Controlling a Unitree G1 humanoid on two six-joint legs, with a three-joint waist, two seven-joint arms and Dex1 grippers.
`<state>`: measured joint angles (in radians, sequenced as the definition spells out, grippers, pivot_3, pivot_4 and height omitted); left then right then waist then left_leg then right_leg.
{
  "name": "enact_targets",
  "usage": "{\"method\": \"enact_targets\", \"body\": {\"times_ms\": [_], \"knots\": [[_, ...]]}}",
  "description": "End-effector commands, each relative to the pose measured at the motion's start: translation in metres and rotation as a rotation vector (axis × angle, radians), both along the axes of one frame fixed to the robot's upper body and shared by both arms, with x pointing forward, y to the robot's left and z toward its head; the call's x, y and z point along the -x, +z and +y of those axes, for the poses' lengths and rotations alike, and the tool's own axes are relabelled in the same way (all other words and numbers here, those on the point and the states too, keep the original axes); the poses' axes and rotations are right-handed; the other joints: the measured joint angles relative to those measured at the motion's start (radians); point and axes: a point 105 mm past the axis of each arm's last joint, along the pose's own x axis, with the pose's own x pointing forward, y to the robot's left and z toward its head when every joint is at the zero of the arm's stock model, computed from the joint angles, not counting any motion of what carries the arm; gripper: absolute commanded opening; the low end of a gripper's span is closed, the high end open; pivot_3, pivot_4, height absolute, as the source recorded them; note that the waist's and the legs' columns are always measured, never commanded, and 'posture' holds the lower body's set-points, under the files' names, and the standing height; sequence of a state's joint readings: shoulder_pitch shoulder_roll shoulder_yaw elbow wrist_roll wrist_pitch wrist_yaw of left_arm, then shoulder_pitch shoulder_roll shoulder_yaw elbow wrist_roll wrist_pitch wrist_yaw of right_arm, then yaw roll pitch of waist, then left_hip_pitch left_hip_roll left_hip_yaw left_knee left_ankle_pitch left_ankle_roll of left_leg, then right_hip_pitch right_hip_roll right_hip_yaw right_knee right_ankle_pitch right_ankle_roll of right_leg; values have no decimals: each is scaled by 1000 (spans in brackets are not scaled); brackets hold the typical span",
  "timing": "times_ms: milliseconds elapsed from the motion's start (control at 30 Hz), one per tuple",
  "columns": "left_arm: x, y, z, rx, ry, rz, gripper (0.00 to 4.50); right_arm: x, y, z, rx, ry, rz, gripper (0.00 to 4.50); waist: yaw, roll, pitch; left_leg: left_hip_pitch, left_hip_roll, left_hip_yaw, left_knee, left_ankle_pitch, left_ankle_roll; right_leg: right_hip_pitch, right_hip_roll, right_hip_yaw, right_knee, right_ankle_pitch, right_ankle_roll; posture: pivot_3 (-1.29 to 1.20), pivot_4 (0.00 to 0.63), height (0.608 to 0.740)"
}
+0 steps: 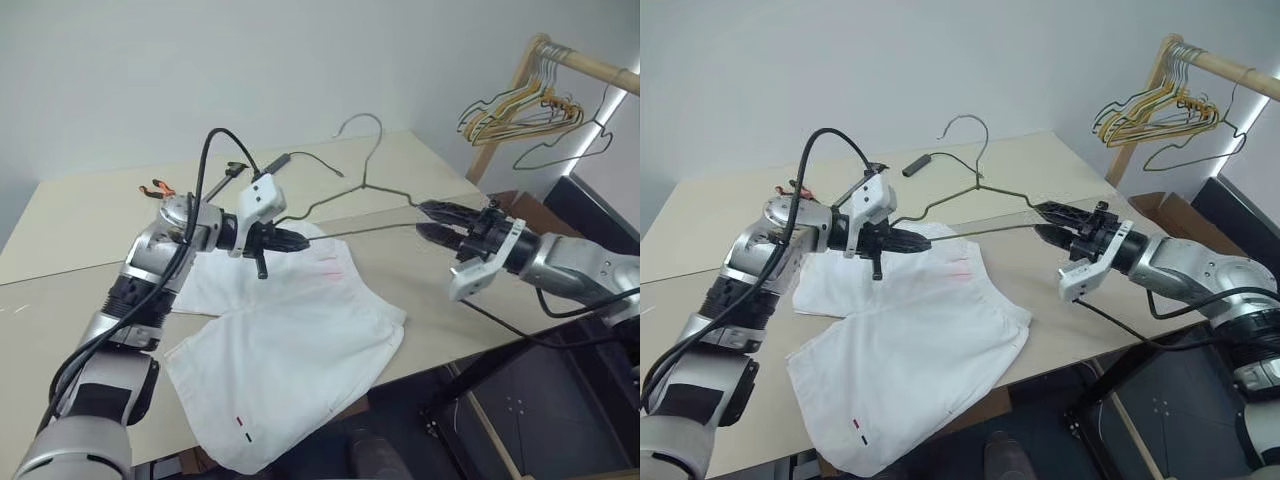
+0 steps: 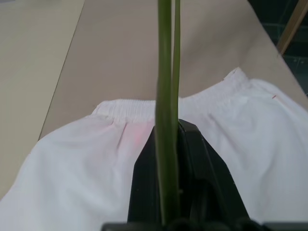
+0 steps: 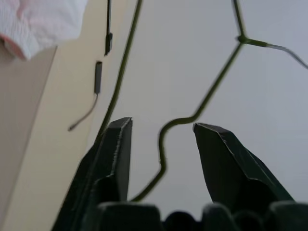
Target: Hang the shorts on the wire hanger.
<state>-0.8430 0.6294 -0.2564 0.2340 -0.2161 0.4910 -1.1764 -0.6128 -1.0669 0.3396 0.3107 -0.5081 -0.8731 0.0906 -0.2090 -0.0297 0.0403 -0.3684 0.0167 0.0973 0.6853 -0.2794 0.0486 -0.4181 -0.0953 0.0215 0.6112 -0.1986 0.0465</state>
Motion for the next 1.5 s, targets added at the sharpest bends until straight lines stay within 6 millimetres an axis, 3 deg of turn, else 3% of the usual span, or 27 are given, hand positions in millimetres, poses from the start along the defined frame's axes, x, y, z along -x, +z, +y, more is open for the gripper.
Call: {"method": "enact_targets", "body": {"times_ms": [33, 67, 167, 233, 400, 533, 700, 833, 967, 1100, 1233, 1367, 1467, 1500], "knots": [[2, 6, 5, -82, -21, -129, 0, 6, 23, -2, -214, -51, 335, 3851, 2, 0, 0, 0, 0, 0, 0, 0, 0, 1, 0, 0, 0, 0, 0, -152, 0, 740], [4, 5, 5, -97, -35, -145, 0, 7, 24, -1, -258, -56, 444, 4159, 2, 0, 0, 0, 0, -1, 0, 0, 1, 2, -1, 0, -1, 0, 0, -143, 0, 740], [9, 9, 2, -84, -70, -152, 0, 5, 23, -2, -279, -107, 719, 4159, 4, 0, 0, 0, 1, -2, 4, -2, 3, 3, -2, -2, 0, 1, 1, -139, 0, 740], [12, 11, 0, -80, -88, -166, 0, -2, 10, -5, -225, -233, 931, 4159, 8, 1, 0, -1, 2, -3, 10, -3, 5, 5, -2, -4, 1, 2, 2, -141, 0, 740], [19, 14, -5, -59, -135, -161, 0, -16, 1, 12, -190, -303, 1116, 4159, 28, 2, 0, 0, 2, -3, 12, -3, 5, 5, -3, -5, 2, 4, 2, -136, 0, 740], [21, 12, -6, -66, -139, -161, 0, -24, -1, 20, -126, -337, 1146, 3251, 50, 2, 0, -9, 0, -1, 14, -3, 5, -6, -4, -4, 6, 4, 2, -127, 0, 740], [23, 14, -5, -53, -147, -179, 0, -22, -2, 21, -101, -332, 1207, 1527, 80, 3, 0, -23, -1, -1, 18, -3, 5, -18, -3, -5, 14, 4, 2, -120, 0, 740], [25, 16, -5, -17, -183, -225, 0, -16, -2, 20, -84, -306, 1223, 59, 90, 3, 0, -23, -1, -1, 20, -3, 6, -19, -4, -5, 12, 4, 2, -122, 0, 740], [26, 17, -5, 11, -215, -225, 0, -11, -4, 16, -92, -288, 1231, 59, 90, 3, 0, -22, -1, -1, 22, -3, 6, -17, -3, -5, 14, 4, 2, -134, 0, 740], [28, 21, 5, 54, -282, -189, 1044, 0, -5, 5, -131, -286, 1264, 0, 86, 3, 0, -22, -1, 0, 25, -4, 7, -17, -3, -5, 15, 4, 2, -141, 0, 740], [7, 11, 35, -33, -193, -215, 2136, 21, -13, -10, -164, -298, 1330, 0, 89, 3, 0, -22, -1, 0, 25, -4, 7, -17, -3, -6, 14, 4, 2, -157, 0, 740], [-13, 12, 75, -28, -32, -199, 3468, 38, -31, -33, -230, -385, 1398, 0, 81, 3, 0, -21, -1, 1, 25, -4, 7, -16, -3, -6, 14, 4, 2, -170, 0, 740], [-14, 20, 92, 3, 24, -191, 4402, 44, -46, -52, -347, -479, 1482, 0, 78, 3, 0, -21, -1, 0, 26, -5, 7, -16, -3, -6, 14, 4, 2, -169, 0, 740], [-10, 25, 93, 33, 15, -182, 4457, 44, -54, -60, -408, -530, 1517, 0, 77, 3, 0, -21, -1, 1, 26, -5, 7, -16, -3, -6, 14, 4, 2, -168, 0, 740]]}}
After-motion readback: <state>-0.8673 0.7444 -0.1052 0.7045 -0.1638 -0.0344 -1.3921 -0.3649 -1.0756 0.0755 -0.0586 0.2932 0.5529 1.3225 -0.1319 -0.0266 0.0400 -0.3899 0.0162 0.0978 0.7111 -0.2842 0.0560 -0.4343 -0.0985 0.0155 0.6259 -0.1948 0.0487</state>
